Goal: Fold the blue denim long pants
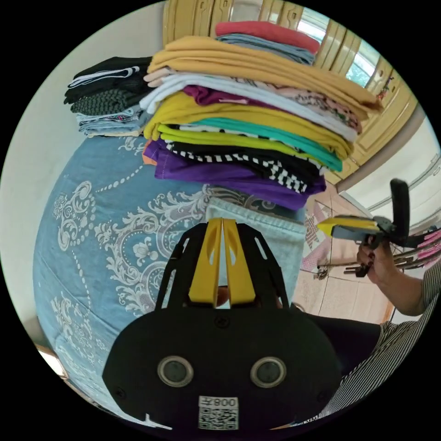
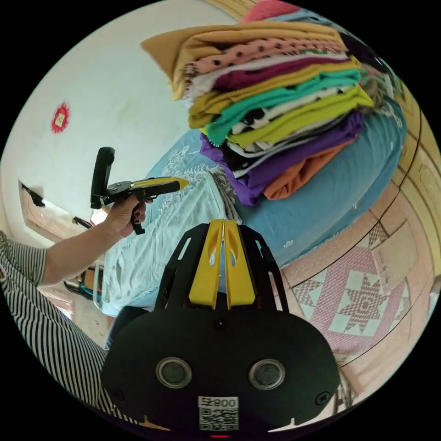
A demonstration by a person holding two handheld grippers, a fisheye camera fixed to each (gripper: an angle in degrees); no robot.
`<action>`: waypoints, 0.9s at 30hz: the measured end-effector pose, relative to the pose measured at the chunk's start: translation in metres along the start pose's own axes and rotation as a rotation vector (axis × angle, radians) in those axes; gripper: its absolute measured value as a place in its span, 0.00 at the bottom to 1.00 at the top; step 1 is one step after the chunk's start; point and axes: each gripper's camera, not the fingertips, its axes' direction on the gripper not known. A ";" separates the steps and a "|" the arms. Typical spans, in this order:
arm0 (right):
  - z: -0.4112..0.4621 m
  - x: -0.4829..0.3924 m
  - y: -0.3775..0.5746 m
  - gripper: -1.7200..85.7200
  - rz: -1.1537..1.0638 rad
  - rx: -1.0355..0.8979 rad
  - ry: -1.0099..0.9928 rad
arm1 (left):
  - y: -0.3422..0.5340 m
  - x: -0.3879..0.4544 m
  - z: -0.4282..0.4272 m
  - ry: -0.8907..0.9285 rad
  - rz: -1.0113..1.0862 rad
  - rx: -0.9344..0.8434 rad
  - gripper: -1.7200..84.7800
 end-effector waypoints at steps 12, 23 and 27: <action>0.031 -0.126 -0.081 0.02 -0.337 -0.128 0.325 | 0.089 -0.036 0.063 0.008 -0.047 -0.148 0.02; 0.004 -0.196 -0.181 0.02 -0.349 -0.186 0.337 | 0.294 -0.093 0.083 0.128 -0.262 -0.071 0.02; -0.008 -0.218 -0.225 0.02 -0.291 -0.246 0.326 | 0.384 -0.128 0.058 0.164 -0.348 0.083 0.03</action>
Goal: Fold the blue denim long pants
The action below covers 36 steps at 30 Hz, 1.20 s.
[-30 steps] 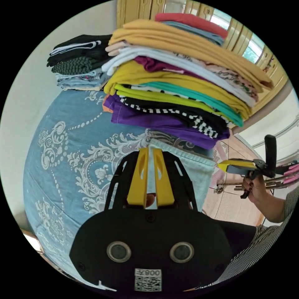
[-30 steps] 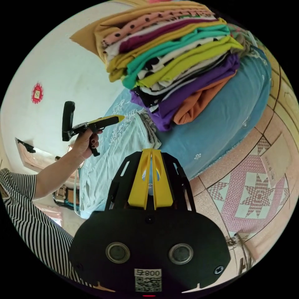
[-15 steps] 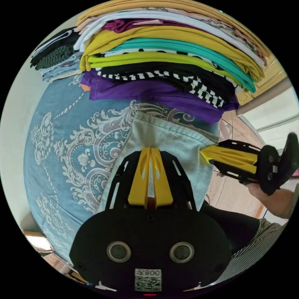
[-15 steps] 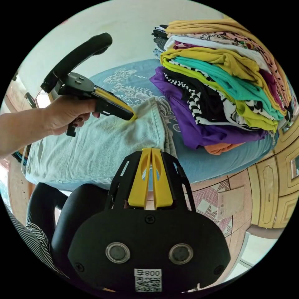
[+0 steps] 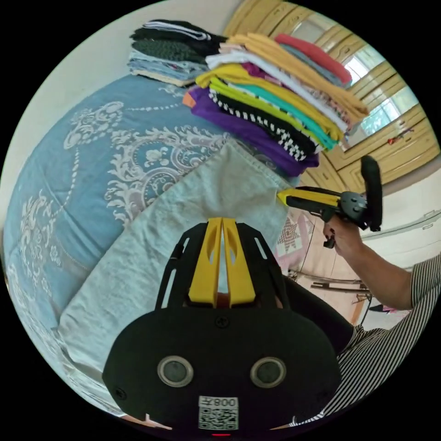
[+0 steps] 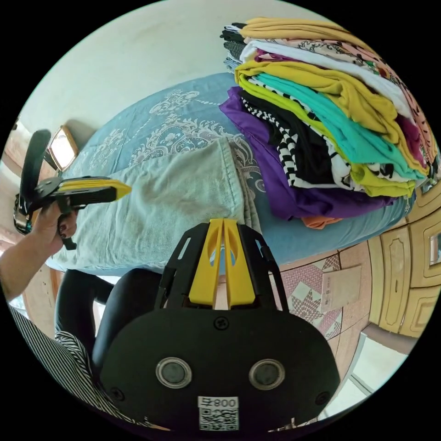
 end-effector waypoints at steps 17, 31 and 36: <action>-0.055 -0.280 -0.273 0.04 -0.640 -0.069 -0.563 | 0.350 -0.364 -0.078 -0.213 -0.449 0.090 0.15; -0.042 -0.411 -0.428 0.08 -0.931 -0.364 -0.740 | 0.529 -0.447 -0.058 -0.130 -0.319 0.222 0.04; -0.086 -0.405 -0.445 0.05 -0.945 -0.310 -0.815 | 0.601 -0.443 -0.060 -0.143 -0.317 0.337 0.03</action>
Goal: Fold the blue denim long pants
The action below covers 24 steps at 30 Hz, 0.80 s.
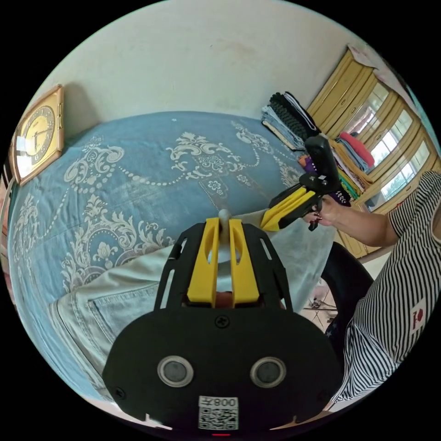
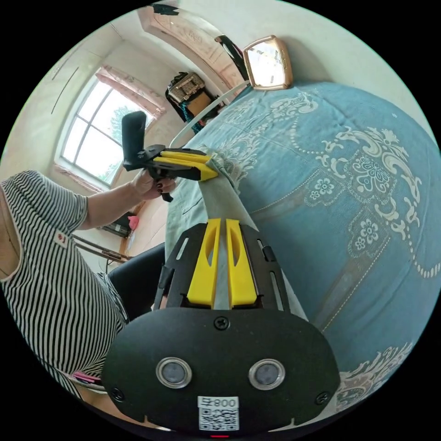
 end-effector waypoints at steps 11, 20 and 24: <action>-0.042 0.005 -0.112 0.09 -0.107 -0.078 -0.114 | 0.093 -0.046 -0.013 -0.002 0.023 0.042 0.03; -0.062 0.000 -0.158 0.06 -0.138 -0.153 -0.194 | 0.150 -0.077 -0.007 0.003 0.037 0.032 0.03; -0.088 -0.009 -0.178 0.03 -0.162 -0.105 -0.083 | 0.165 -0.094 -0.003 0.003 0.029 0.091 0.03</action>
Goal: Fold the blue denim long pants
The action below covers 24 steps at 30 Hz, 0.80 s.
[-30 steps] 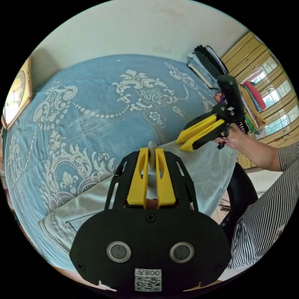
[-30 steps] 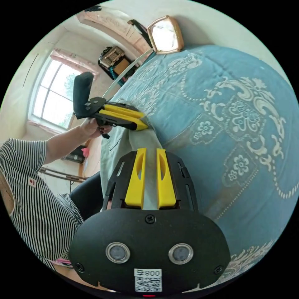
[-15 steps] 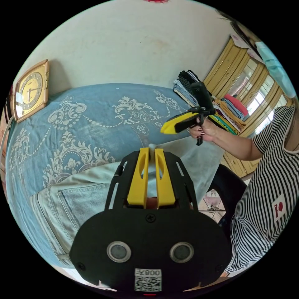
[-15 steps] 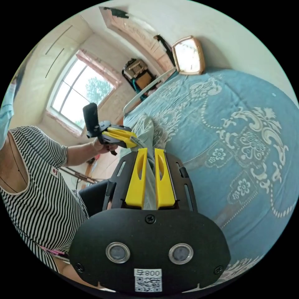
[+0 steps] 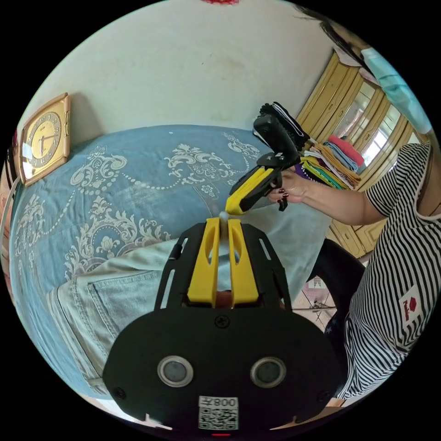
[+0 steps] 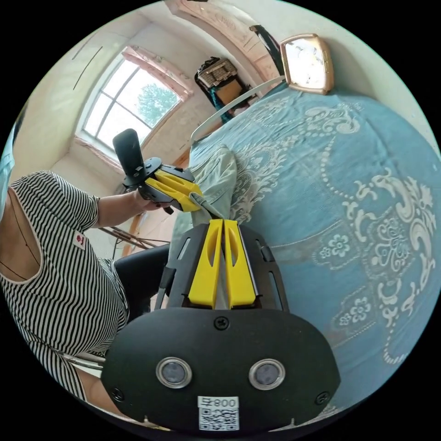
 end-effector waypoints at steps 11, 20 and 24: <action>-0.010 0.020 -0.028 0.02 0.145 -0.098 0.179 | 0.037 -0.029 0.060 -0.066 -0.062 -0.091 0.02; -0.053 -0.002 -0.012 0.04 0.254 0.118 0.240 | 0.059 -0.028 0.071 -0.104 -0.114 -0.143 0.03; -0.035 -0.019 -0.028 0.09 0.181 0.035 0.219 | 0.080 -0.038 0.036 -0.116 -0.202 -0.079 0.04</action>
